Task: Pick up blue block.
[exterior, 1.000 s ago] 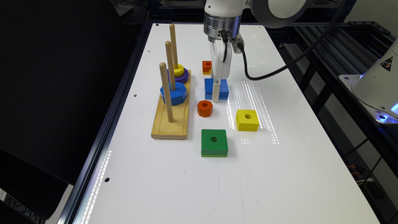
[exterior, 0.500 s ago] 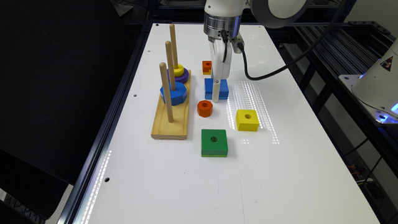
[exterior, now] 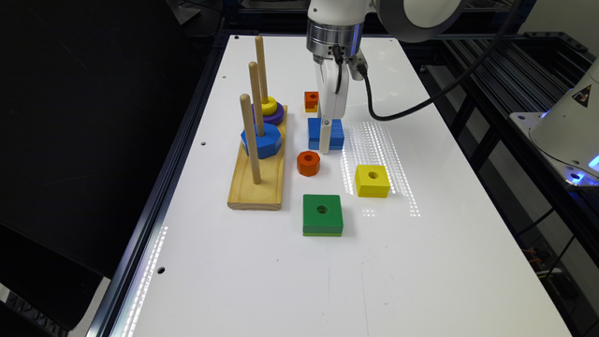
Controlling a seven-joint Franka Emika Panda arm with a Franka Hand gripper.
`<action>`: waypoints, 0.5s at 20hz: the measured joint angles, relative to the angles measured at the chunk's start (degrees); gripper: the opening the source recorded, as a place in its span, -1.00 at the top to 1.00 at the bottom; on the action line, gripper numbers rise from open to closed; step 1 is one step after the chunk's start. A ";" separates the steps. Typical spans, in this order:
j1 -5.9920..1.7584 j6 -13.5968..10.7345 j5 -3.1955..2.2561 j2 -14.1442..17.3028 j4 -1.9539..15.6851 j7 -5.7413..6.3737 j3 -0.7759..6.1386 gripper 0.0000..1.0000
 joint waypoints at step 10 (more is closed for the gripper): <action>0.00 0.00 0.00 0.00 0.00 0.00 0.00 1.00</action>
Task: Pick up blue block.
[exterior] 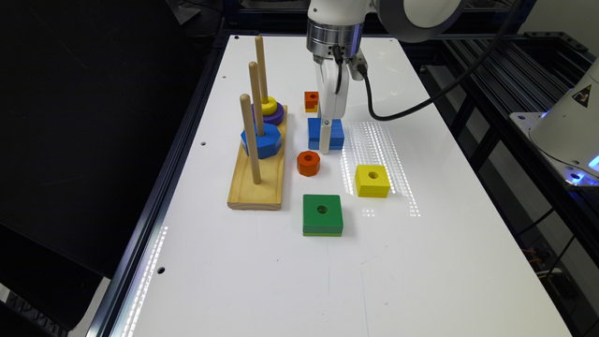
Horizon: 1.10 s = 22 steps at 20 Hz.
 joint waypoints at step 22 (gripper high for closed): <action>-0.23 -3.79 0.84 -5.01 -0.31 0.00 0.91 1.00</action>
